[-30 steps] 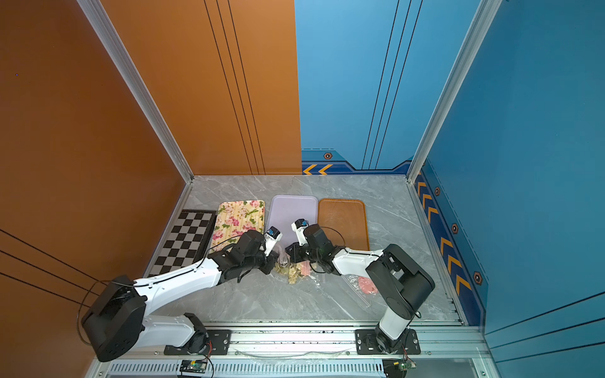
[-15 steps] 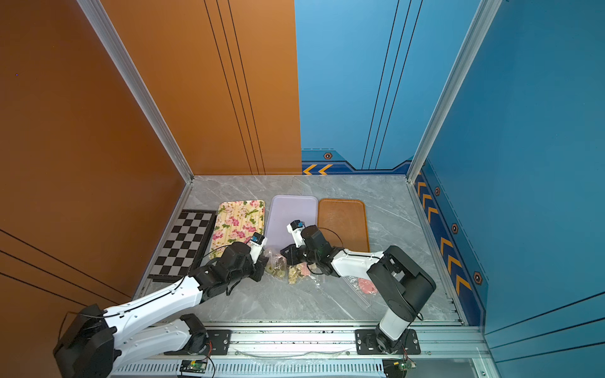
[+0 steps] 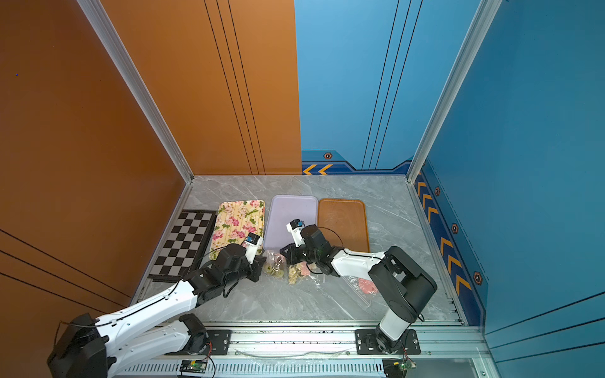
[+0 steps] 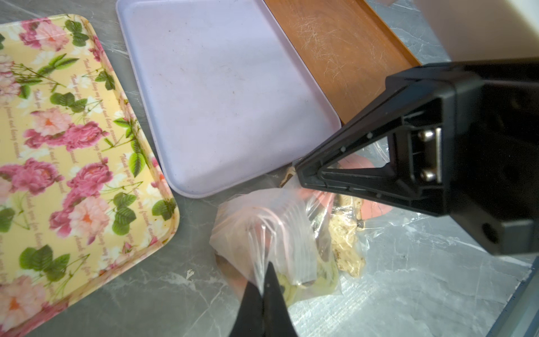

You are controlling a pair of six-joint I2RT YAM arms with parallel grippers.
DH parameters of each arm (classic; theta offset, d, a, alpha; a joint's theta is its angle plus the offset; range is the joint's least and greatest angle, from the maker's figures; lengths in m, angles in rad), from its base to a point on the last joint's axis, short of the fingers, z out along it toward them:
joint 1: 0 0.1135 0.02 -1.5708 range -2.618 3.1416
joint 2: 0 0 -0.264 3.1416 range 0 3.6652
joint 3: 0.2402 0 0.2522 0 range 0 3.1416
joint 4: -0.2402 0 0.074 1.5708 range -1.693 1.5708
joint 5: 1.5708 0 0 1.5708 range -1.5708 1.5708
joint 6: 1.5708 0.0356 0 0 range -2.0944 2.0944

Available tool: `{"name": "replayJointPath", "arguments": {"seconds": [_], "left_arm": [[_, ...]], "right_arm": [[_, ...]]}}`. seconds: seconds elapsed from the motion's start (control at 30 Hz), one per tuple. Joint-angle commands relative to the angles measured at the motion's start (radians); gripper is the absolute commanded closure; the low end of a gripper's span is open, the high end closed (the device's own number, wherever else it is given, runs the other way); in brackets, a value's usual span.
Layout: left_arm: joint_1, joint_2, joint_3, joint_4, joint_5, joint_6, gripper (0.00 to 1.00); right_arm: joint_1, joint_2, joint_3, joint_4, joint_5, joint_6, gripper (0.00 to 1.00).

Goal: Pour cookies out of the ziploc bag
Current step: Open the ziploc bag at the center of the board.

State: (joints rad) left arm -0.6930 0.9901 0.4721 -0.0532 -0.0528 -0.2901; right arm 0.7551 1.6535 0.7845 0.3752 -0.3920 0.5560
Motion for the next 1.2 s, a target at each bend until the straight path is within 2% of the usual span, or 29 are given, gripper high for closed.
{"name": "replayJointPath", "arguments": {"seconds": [0.0,0.13,0.23,0.33,0.37,0.5,0.57,0.7,0.97,1.17], "left_arm": [[0.039,-0.051,-0.026,-0.126,-0.165,-0.037,1.0],[0.045,-0.058,-0.028,-0.157,-0.131,-0.029,1.0],[0.05,-0.046,-0.033,-0.106,-0.049,-0.006,1.0],[0.053,-0.038,-0.035,-0.076,-0.023,-0.007,1.0],[0.053,-0.038,-0.037,-0.066,-0.005,-0.002,1.0],[0.053,-0.043,-0.041,-0.031,0.069,0.015,1.0],[0.052,-0.05,-0.041,-0.022,0.089,0.018,1.0],[0.05,-0.06,-0.045,-0.003,0.116,0.022,1.0],[0.042,-0.075,-0.066,0.069,0.187,0.024,1.0],[0.037,-0.067,-0.063,0.094,0.192,0.032,1.0]], "right_arm": [[-0.082,-0.003,-0.021,-0.148,0.213,0.01,1.0],[-0.077,-0.005,-0.023,-0.117,0.18,-0.004,1.0],[-0.07,-0.007,-0.035,-0.017,0.08,-0.022,1.0],[-0.06,0.0,-0.029,0.017,0.038,-0.042,1.0],[-0.06,0.001,-0.033,0.038,0.025,-0.039,0.96],[-0.031,-0.014,-0.055,0.096,-0.006,-0.033,0.68],[-0.027,-0.035,-0.068,0.119,-0.007,-0.043,0.59],[0.001,-0.057,-0.055,0.083,-0.002,-0.092,0.56],[0.057,-0.004,0.007,0.019,0.0,-0.146,0.54],[0.075,0.008,0.022,0.012,-0.01,-0.161,0.53]]}}
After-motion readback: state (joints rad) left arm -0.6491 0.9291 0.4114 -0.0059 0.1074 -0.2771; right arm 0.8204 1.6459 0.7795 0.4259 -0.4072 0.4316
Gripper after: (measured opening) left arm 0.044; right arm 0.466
